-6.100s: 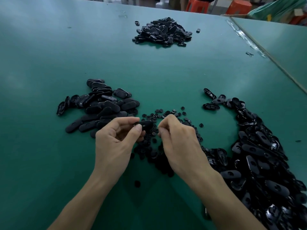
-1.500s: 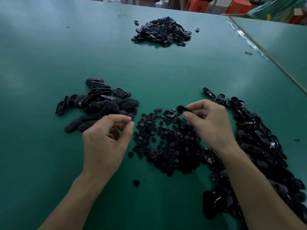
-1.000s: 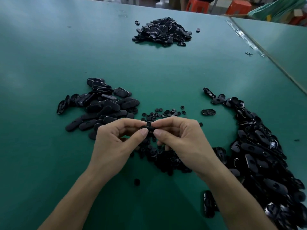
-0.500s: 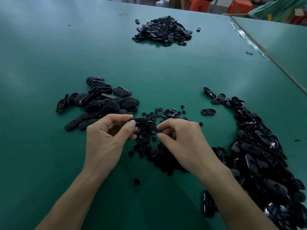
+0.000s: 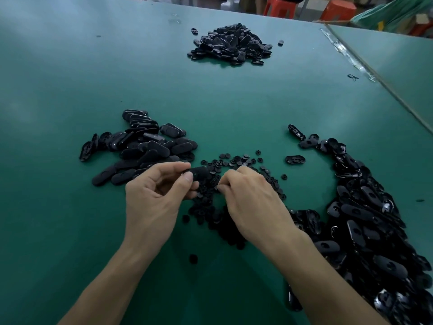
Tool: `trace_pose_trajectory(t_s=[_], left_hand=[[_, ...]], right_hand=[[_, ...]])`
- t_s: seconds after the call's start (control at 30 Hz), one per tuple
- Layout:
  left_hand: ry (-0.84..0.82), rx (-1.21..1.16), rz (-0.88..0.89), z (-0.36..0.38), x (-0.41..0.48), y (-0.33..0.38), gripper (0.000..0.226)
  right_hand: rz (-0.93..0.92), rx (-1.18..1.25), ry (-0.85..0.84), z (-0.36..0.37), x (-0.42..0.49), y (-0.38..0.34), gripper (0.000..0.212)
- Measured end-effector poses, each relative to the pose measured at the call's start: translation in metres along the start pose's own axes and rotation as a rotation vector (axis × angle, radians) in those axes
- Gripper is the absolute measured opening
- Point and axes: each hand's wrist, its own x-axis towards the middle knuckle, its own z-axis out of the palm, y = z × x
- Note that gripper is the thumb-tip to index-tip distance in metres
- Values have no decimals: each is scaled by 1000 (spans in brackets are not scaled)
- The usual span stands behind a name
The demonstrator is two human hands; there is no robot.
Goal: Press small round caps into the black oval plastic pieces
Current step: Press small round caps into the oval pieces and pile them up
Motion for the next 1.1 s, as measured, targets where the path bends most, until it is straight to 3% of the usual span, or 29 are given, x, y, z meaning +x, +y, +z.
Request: trace_pose_trajectory(t_s=[0.2,0.3,0.67,1.1], left_hand=[[-15,22,0,1,-2,1,14],[-43,38,0,2,-3,1,14],[-147,41,-13,5,-6,6,31],[-175,59,-31,5,-7,7,21]], right_hand=[[0,324,183,-4,-4,-4,15],[-14,414,176,-5,-5,-9,13],[6,391,134,-4,-9,-16,9],[68,433,127,-4,-10,-22,12]])
